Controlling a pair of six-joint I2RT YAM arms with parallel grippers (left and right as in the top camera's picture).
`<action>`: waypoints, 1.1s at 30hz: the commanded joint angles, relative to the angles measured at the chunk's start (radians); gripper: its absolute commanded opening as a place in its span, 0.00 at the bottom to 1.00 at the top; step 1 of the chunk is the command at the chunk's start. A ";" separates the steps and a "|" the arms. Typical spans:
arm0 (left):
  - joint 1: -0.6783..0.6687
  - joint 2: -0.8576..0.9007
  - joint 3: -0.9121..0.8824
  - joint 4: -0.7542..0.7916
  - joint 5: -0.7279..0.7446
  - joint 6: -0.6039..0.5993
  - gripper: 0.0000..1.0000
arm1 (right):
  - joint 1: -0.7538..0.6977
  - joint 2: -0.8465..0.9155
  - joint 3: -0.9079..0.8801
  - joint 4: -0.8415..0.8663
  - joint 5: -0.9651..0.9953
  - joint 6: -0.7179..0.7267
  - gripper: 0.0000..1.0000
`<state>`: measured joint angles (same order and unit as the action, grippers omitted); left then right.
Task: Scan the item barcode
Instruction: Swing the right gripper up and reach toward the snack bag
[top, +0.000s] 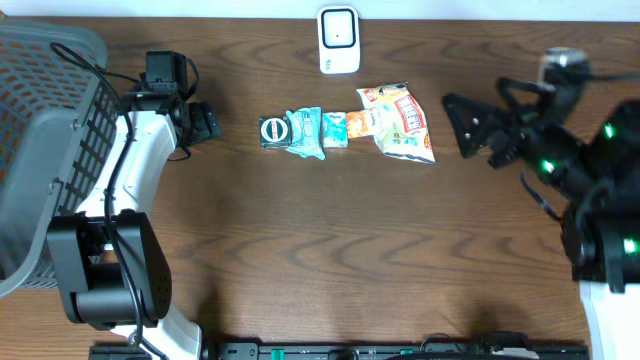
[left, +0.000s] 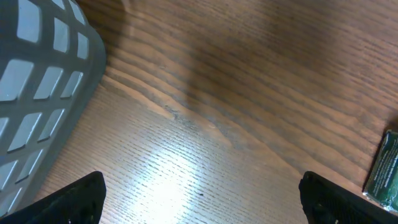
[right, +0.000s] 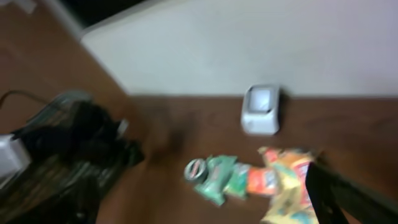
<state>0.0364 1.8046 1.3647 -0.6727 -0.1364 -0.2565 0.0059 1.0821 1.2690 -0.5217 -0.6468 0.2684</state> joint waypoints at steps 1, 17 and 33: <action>0.000 0.000 -0.006 0.000 -0.005 0.016 0.98 | 0.009 0.059 0.027 -0.045 -0.149 -0.030 0.99; 0.000 0.000 -0.006 0.000 -0.005 0.016 0.98 | 0.023 0.208 0.024 -0.314 0.009 -0.029 0.99; 0.000 0.000 -0.006 0.000 -0.005 0.016 0.98 | 0.127 0.485 0.023 -0.348 0.190 -0.014 0.99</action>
<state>0.0364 1.8046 1.3647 -0.6724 -0.1364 -0.2565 0.1276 1.5421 1.2774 -0.8703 -0.4610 0.2520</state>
